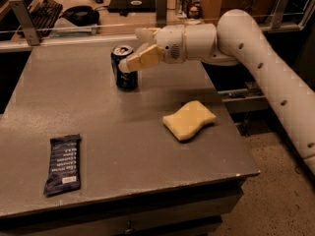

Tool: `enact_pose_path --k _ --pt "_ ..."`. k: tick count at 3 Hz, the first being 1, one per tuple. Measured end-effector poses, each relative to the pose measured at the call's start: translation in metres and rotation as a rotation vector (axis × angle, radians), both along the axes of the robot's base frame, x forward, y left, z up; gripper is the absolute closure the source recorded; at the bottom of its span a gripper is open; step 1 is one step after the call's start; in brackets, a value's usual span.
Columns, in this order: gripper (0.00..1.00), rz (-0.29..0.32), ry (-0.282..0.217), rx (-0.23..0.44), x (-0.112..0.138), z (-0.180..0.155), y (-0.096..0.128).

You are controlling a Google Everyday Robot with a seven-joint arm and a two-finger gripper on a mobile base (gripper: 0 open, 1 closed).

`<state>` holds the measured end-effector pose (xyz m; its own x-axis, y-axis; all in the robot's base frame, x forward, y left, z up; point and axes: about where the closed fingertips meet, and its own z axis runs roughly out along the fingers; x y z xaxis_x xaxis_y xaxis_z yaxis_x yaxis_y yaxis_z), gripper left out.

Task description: Place pepsi can upright

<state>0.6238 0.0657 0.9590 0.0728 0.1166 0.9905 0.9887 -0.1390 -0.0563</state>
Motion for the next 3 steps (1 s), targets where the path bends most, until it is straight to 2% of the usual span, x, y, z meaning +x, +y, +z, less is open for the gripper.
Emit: enact_pose_path --k 1,2,3 --pt "0.0 -0.057 -0.101 0.024 -0.055 0.05 -0.027" --pt "0.0 -0.133 -0.098 0.024 -0.06 0.054 -0.071" --pt "0.0 -0.13 -0.113 0.015 -0.054 0.065 -0.079"
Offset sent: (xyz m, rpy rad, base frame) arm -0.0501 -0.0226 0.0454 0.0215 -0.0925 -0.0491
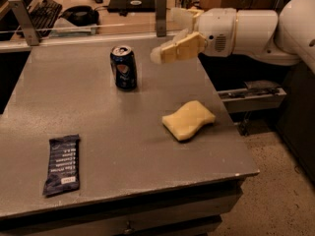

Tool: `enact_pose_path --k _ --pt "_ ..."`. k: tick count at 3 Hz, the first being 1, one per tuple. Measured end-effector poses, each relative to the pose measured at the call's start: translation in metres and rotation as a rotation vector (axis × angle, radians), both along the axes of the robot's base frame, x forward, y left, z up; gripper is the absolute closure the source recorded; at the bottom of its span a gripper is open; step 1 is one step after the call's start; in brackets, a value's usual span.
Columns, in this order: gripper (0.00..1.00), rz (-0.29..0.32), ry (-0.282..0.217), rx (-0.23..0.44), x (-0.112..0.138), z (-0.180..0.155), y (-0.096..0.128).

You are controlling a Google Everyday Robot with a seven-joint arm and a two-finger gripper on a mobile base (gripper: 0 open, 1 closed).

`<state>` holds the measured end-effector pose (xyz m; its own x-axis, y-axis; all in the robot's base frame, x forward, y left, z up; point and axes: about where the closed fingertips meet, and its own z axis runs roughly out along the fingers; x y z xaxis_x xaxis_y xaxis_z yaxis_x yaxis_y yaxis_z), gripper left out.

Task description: Place pepsi can upright

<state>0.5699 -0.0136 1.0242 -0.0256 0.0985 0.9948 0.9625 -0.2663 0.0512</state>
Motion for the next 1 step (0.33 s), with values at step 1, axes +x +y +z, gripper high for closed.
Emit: enact_pose_path --k 1 --pt "0.0 -0.011 -0.015 0.017 0.0041 0.0185 -0.0119"
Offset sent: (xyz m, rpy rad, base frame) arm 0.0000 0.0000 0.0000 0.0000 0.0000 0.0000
